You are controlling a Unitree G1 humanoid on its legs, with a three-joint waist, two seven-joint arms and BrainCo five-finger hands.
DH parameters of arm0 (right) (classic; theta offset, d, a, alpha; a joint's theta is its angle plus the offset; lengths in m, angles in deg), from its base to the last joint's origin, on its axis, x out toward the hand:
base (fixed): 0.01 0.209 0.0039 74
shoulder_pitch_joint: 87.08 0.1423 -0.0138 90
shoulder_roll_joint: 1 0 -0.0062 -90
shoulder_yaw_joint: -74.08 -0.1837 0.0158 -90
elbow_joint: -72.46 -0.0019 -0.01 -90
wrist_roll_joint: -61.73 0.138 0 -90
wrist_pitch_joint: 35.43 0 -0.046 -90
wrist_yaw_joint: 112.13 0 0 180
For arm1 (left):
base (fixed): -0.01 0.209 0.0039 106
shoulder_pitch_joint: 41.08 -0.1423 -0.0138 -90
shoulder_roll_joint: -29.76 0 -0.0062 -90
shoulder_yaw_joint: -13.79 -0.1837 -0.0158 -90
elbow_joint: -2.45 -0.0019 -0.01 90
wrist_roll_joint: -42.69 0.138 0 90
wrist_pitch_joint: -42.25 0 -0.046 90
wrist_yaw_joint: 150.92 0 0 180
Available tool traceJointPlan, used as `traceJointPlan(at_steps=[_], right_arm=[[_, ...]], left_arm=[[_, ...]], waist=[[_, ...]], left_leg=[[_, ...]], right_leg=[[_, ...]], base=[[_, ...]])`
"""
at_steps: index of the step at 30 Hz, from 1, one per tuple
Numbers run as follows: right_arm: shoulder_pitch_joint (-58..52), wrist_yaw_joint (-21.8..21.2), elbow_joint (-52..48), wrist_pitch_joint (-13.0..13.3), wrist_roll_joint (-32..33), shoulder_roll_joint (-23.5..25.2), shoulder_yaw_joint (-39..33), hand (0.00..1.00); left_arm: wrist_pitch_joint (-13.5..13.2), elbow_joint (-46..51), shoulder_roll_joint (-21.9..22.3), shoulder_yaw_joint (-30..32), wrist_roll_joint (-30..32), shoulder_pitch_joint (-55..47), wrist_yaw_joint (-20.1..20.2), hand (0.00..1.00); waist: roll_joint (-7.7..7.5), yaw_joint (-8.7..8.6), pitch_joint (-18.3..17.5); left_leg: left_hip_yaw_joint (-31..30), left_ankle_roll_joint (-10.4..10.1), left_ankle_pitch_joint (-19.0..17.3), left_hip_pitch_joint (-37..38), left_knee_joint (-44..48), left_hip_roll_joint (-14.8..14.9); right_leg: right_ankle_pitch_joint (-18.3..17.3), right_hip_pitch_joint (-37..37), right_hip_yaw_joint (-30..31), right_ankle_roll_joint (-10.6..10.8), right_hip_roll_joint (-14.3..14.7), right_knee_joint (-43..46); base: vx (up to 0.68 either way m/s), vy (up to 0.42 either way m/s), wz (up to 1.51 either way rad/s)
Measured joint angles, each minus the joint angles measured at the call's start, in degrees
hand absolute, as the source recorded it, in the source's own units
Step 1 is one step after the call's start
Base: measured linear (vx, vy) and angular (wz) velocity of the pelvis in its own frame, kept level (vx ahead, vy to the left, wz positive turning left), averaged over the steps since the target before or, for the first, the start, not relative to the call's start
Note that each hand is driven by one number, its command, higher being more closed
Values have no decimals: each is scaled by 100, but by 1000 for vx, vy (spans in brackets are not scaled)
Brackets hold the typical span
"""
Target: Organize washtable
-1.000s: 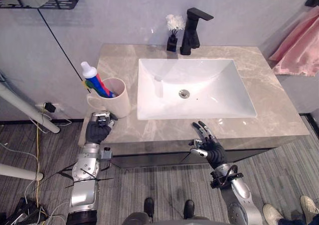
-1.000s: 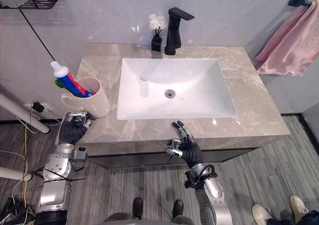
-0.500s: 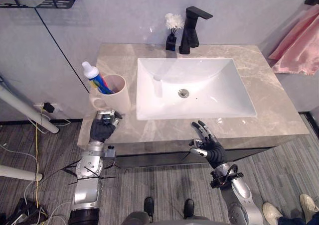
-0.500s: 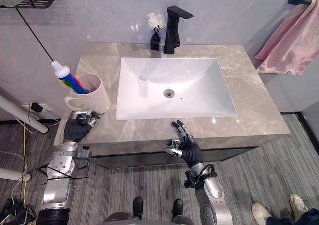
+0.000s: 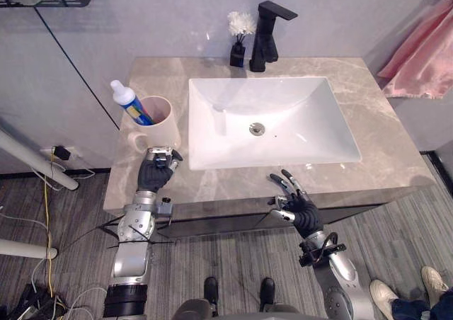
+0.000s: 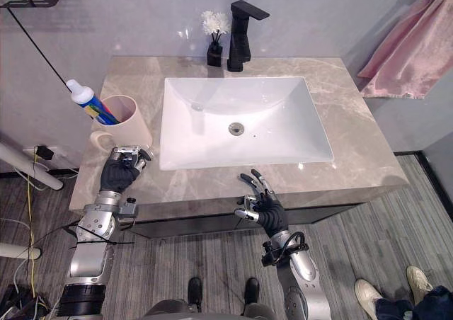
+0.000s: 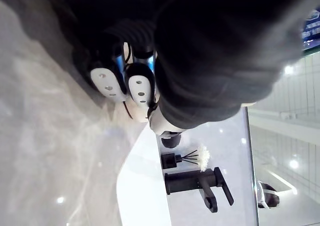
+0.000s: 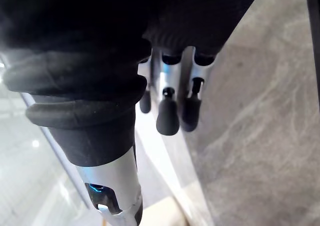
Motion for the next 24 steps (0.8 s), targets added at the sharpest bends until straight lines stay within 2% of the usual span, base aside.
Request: traceJointPlan(at_steps=[6, 14, 24], right_arm=[[18, 50, -36, -13, -3, 0, -29, 0], [-19, 97, 66, -16, -4, -6, -162, 0], [-42, 83, 60, 50, -4, -17, -173, 0]], left_arm=[[52, -204, -22, 279, -26, 379, -114, 100], [164, -451, -293, 639, -106, 745, -306, 100], [164, -660, -487, 740, -56, 915, -455, 100]], waist=[[7, -16, 81], [17, -38, 137], [62, -40, 208]], left_leg=[[78, 3, -3, -51, 0, 10], [132, 29, 14, -148, 11, 36], [139, 10, 2, -156, 10, 56]], right_leg=[[27, -73, 86, -4, 11, 6], [70, -168, 134, -37, 42, 0], [83, -176, 131, -56, 64, -6]], base=[[-6, -4, -6], [-2, -4, -3], [0, 0, 0]])
